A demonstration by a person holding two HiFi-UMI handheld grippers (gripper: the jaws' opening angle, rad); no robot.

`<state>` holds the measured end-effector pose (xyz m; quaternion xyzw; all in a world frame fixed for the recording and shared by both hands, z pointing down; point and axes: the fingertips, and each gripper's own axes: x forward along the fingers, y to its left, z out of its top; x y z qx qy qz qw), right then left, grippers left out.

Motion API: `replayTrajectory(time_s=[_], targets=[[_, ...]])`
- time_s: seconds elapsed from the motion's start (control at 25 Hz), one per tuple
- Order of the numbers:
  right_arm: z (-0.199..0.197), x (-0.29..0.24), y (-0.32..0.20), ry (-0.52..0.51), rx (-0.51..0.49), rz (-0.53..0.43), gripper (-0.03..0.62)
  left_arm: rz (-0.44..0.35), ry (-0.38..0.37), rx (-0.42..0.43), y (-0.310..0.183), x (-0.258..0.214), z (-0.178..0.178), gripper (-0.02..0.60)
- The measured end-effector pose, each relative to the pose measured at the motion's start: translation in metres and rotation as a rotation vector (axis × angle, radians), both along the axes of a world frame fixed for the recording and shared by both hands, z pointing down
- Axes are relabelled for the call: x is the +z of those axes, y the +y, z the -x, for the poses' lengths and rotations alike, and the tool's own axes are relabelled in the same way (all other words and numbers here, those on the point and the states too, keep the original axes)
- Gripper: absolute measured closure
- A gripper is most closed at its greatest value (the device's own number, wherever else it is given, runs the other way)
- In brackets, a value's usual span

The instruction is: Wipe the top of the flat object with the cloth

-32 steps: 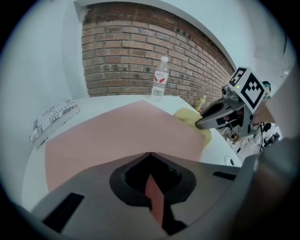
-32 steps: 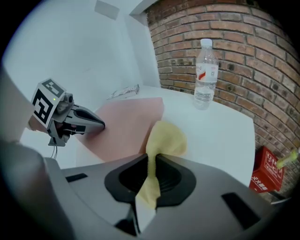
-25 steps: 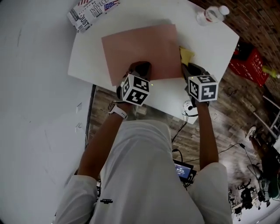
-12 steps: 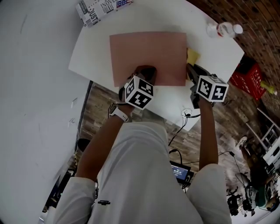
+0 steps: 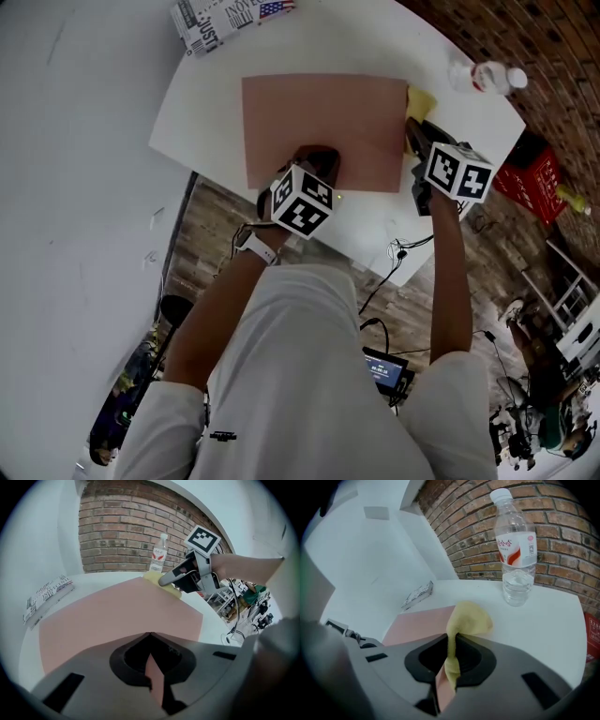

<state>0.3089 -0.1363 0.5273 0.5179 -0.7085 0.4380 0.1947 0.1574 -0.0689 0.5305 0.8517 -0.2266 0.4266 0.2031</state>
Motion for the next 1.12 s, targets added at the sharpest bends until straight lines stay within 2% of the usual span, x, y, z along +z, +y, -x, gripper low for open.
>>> replayTrajectory(time_s=[0.28,0.52,0.8,1.12], targets=[[-0.004,-0.004,-0.031,0.089,-0.073,-0.038,0.545,0.001,0.006,0.007,0.0,-0.001,-0.001,0.565],[-0.003,-0.005,-0.056,0.176,-0.236,-0.069,0.545,0.018,0.023,-0.006,0.001,0.0,0.0,0.565],[0.006,-0.007,-0.085,0.371,-0.528,-0.115,0.543,0.019,0.036,-0.013,0.0,-0.002,-0.002,0.565],[0.039,-0.008,-0.092,0.428,-0.936,-0.117,0.543,0.023,0.038,-0.009,0.0,-0.001,-0.001,0.565]])
